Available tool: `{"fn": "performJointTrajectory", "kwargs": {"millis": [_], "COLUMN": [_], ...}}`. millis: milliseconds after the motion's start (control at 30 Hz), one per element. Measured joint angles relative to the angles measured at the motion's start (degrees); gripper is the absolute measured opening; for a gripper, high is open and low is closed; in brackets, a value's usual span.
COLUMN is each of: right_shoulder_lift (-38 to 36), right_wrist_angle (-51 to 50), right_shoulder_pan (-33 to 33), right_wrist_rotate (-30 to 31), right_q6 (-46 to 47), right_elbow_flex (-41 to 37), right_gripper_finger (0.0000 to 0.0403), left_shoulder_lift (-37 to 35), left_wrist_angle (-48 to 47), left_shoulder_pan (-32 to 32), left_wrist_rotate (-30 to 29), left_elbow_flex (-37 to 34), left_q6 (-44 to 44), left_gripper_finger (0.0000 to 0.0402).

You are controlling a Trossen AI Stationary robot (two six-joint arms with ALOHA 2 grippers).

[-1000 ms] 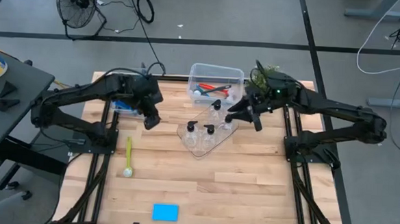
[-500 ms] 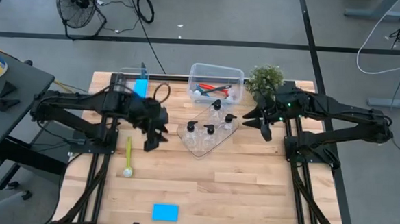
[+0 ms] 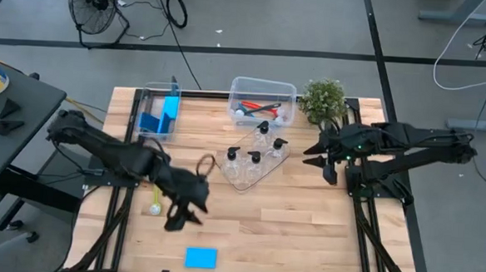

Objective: Pick & Place Kitchen Sink Supplies
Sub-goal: Put the blue sponge wipe into the left transparent bin

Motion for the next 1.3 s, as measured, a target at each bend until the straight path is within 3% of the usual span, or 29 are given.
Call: {"fn": "performJointTrajectory", "kwargs": {"millis": [200, 667, 1100, 1300], "right_shoulder_lift": [0.0, 0.0, 0.0, 0.0], "right_wrist_angle": [-0.4, -3.5, -2.6, -2.2], "right_shoulder_pan": [3.7, 8.6, 9.7, 9.7], "right_wrist_rotate": [0.6, 0.6, 9.1, 9.6], "right_q6": [0.1, -0.4, 0.6, 1.0], "right_elbow_flex": [0.0, 0.0, 0.0, 0.0], "right_gripper_finger": [0.0141, 0.0141, 0.0141, 0.0141], "left_shoulder_lift": [6.6, 19.3, 27.1, 30.6], "left_wrist_angle": [3.5, 10.4, 5.3, 5.7], "left_shoulder_pan": [-4.2, -10.1, -13.9, -14.8], "left_wrist_rotate": [6.4, 6.5, -2.8, -3.5], "left_elbow_flex": [0.0, 0.0, 0.0, 0.0], "left_q6": [-1.3, -14.7, -15.9, -18.8], "left_gripper_finger": [0.0195, 0.0195, 0.0195, 0.0195]}}
